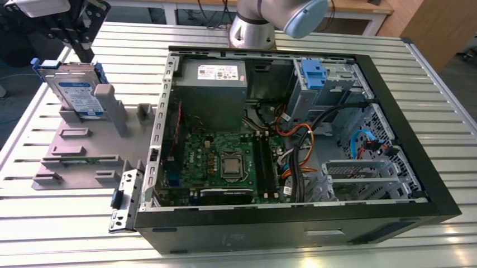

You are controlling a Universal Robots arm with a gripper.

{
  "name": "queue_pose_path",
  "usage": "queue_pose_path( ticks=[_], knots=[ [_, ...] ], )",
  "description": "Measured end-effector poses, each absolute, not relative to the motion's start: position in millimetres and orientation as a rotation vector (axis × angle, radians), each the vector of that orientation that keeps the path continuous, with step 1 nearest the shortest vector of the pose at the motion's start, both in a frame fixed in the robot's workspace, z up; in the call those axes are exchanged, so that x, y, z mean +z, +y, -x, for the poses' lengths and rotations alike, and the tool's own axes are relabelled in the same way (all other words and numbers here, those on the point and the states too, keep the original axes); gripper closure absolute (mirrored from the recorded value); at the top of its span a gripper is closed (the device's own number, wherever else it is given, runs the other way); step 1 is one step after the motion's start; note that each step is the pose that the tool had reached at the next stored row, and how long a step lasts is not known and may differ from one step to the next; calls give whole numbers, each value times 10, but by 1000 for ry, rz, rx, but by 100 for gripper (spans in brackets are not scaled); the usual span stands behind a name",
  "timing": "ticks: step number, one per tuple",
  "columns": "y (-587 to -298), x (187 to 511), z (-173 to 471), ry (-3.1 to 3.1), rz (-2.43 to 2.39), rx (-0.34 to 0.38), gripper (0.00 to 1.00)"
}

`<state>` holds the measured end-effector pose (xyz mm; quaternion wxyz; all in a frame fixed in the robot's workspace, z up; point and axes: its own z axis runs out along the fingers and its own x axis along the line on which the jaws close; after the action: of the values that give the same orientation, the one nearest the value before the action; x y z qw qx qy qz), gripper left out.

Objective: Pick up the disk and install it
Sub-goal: 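Reach for the disk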

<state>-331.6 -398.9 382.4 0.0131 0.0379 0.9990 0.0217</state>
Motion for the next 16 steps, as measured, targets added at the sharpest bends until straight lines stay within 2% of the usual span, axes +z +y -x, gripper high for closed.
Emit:
queue_pose_path(
  ticks=[16],
  knots=[
    [-3989, 3816, 3372, 3113, -118, 68, 90]
  ],
)
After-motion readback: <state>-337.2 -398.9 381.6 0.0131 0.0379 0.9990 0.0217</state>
